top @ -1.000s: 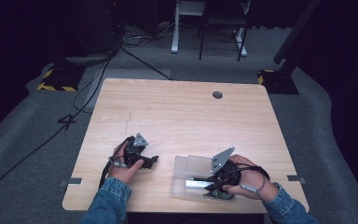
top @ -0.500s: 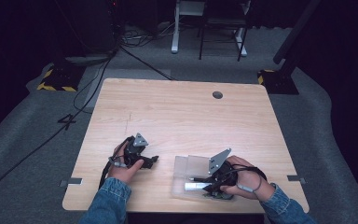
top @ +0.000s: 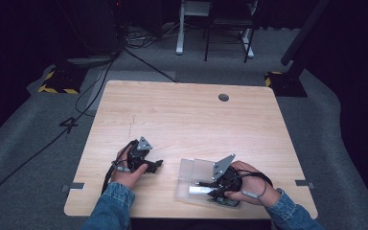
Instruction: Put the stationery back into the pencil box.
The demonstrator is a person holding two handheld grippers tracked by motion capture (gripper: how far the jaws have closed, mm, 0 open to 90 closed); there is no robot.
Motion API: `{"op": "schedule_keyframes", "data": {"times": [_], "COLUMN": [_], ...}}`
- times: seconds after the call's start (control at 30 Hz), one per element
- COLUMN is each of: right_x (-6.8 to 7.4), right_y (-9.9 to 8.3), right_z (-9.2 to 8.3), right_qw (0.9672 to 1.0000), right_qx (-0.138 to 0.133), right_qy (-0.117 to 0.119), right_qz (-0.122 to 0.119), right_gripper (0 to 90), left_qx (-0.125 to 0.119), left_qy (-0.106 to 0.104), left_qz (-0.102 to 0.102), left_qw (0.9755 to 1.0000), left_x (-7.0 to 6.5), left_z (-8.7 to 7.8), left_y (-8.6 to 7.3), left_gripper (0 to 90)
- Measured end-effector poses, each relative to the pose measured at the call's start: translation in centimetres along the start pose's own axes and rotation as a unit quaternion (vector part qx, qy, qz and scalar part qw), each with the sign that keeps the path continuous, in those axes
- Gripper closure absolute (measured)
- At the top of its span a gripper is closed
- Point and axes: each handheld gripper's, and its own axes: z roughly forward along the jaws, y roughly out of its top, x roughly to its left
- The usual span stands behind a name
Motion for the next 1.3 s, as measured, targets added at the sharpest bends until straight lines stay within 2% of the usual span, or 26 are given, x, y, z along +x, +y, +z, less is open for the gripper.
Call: {"op": "schedule_keyframes", "data": {"times": [0.73,0.83,1.03,1.3], "right_x": [-0.4,-0.4,-0.4,-0.2], "right_y": [-0.2,-0.2,-0.2,0.1], "right_z": [0.5,0.5,0.2,-0.9], "right_qw": [0.9997,0.9998,0.9998,0.9990], "right_qx": [0.000,0.003,-0.007,-0.034], "right_qy": [-0.022,-0.017,-0.018,-0.028], "right_qz": [-0.007,-0.004,0.000,0.001], "right_gripper": [71.1,69.7,67.2,63.5], "left_qx": [0.000,0.000,0.000,0.001], "left_qy": [0.000,0.000,0.000,0.001], "left_qz": [0.000,0.000,0.000,0.002], "left_qw": [1.0000,1.0000,1.0000,1.0000], "left_x": [0.0,0.0,0.0,0.0], "left_z": [0.0,0.0,0.0,0.0], "left_y": [0.0,0.0,0.0,0.0], "left_gripper": [15.3,15.3,15.3,15.2]}}
